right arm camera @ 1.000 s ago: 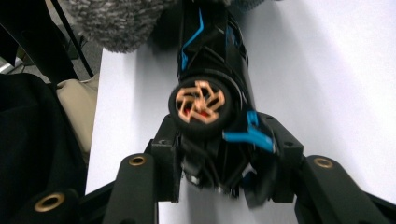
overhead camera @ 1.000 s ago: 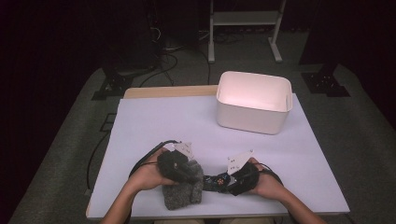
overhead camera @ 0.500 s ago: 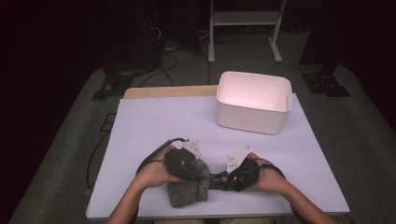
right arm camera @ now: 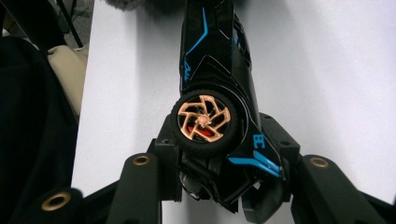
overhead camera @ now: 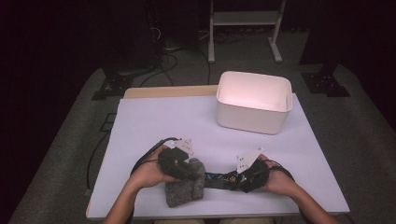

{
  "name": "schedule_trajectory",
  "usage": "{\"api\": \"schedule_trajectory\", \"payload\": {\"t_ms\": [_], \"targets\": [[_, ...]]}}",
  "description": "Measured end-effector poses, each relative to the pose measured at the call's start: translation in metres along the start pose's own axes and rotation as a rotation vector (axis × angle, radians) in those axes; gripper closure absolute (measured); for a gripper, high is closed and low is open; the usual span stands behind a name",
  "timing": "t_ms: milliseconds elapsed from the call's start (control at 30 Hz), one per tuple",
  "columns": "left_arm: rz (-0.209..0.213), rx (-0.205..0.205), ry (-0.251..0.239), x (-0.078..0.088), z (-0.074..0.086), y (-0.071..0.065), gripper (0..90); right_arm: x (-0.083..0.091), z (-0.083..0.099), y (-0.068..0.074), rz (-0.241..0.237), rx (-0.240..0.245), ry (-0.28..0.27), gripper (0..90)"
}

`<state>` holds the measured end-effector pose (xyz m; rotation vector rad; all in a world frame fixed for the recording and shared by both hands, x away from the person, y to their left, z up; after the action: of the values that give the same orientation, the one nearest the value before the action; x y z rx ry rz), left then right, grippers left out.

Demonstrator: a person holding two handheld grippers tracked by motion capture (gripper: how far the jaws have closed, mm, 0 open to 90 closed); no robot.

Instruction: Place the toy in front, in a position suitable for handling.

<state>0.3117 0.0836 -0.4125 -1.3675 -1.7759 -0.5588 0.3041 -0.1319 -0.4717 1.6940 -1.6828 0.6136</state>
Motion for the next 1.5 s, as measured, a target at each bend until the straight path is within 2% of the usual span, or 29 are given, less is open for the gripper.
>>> {"api": "schedule_trajectory", "payload": {"t_ms": [100,233,367,400,500,533,600,700,833,933,1033,1133,1367,1500], "targets": [[0.014,0.009,-0.005,-0.001,0.002,0.000,79.7,0.000,0.000,0.000,-0.003,-0.008,-0.007,57.0],[0.016,-0.004,-0.001,-0.004,-0.004,-0.003,79.7,0.000,0.001,0.000,-0.002,-0.011,-0.010,57.0],[0.036,-0.047,-0.010,-0.010,-0.024,-0.012,79.7,-0.001,0.001,0.001,0.005,-0.006,-0.020,56.9],[0.036,-0.047,-0.010,-0.010,-0.024,-0.012,79.7,-0.001,0.001,0.001,0.004,-0.007,-0.024,57.0],[0.063,-0.100,0.012,-0.030,-0.047,-0.023,79.7,-0.001,0.002,0.001,0.004,-0.014,-0.035,56.9],[0.063,-0.100,0.012,-0.030,-0.047,-0.023,79.7,-0.001,0.002,0.001,0.004,-0.014,-0.035,56.9],[0.063,-0.120,0.036,-0.042,-0.054,-0.028,79.7,-0.002,0.002,0.001,0.012,-0.014,-0.047,56.8],[0.099,-0.140,0.019,-0.053,-0.067,-0.033,79.7,-0.002,0.003,0.003,0.019,-0.008,-0.052,56.8],[0.107,-0.148,0.022,-0.061,-0.076,-0.037,79.7,-0.002,0.003,0.003,0.022,-0.015,-0.058,56.6],[0.099,-0.143,0.026,-0.058,-0.073,-0.034,79.7,-0.003,0.004,0.004,0.027,-0.017,-0.061,56.6],[0.079,-0.138,0.031,-0.049,-0.063,-0.030,79.6,-0.002,0.004,0.004,0.022,-0.016,-0.059,56.6],[0.056,-0.104,0.023,-0.040,-0.050,-0.025,79.6,-0.002,0.004,0.003,0.025,-0.013,-0.058,56.6],[0.039,-0.020,-0.024,-0.013,-0.015,-0.010,78.1,-0.002,0.003,0.002,0.022,-0.016,-0.047,56.5],[0.025,-0.008,-0.030,-0.006,-0.009,-0.008,78.0,-0.002,0.002,0.002,0.017,-0.032,-0.032,56.2]]}}
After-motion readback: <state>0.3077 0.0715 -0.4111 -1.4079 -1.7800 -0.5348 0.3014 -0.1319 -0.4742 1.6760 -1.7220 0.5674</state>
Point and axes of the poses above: each handheld gripper's, and its own axes: x roughly backward along the jaws, z roughly out of its underside, y roughly to its left, the point moved 5 cm from there along -x, roughly forward along the jaws, and after that the axes turned 8 degrees about -z, right-handed, at the moved point
